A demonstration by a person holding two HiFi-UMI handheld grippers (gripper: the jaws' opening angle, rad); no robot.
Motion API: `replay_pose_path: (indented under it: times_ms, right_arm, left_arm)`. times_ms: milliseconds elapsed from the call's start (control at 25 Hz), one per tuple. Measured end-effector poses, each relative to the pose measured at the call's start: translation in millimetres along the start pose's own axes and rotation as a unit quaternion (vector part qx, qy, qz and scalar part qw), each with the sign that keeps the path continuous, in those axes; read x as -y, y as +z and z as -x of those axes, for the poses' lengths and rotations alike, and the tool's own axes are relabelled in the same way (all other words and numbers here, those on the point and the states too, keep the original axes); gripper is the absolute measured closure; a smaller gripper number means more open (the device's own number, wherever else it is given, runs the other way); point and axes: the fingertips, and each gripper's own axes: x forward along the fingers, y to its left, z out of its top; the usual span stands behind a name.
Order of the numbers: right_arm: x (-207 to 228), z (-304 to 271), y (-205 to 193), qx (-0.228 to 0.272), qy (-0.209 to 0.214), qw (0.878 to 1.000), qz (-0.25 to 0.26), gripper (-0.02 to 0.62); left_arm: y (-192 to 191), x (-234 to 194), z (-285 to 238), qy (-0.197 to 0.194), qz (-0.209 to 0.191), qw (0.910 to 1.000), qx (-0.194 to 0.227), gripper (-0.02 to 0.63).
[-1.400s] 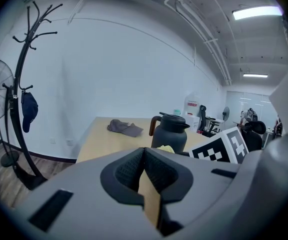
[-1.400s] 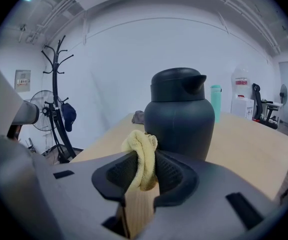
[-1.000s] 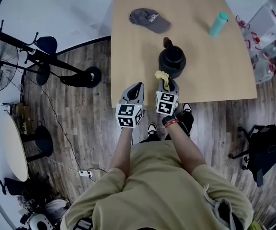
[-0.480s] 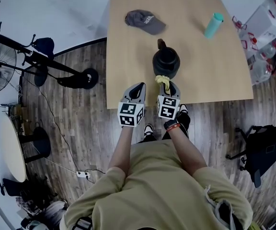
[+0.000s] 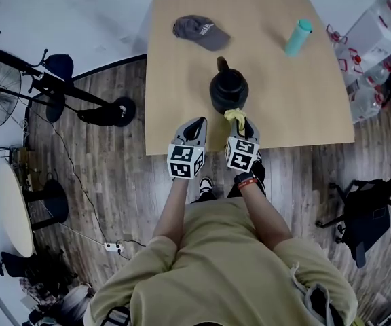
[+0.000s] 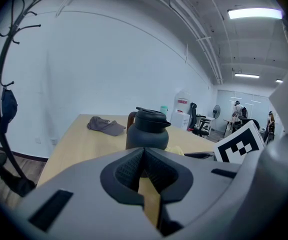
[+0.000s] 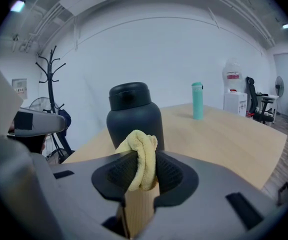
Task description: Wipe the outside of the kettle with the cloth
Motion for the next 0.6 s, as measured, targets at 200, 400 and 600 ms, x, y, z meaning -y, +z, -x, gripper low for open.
replay_pose_path:
  times_ms: [200,400,600]
  right_arm:
    - [24.6,-3.5,4.2,-0.001,-0.014,1.000,-0.002,0.480]
    - [47.3,-9.8,12.8,0.002,-0.023,1.000,-0.006,0.480]
    - [67.8,-24.6,22.4,0.001,-0.027,1.000,-0.003,0.482]
  left_arm:
    - [4.0,7.9,-12.4,0.000,0.003,1.0000,0.001,0.581]
    - [3.6,14.7,-24.8,0.002,0.009,1.0000,-0.001,0.581]
    - [4.3,19.8,-35.2,0.007,0.014,0.9999,-0.002,0.581]
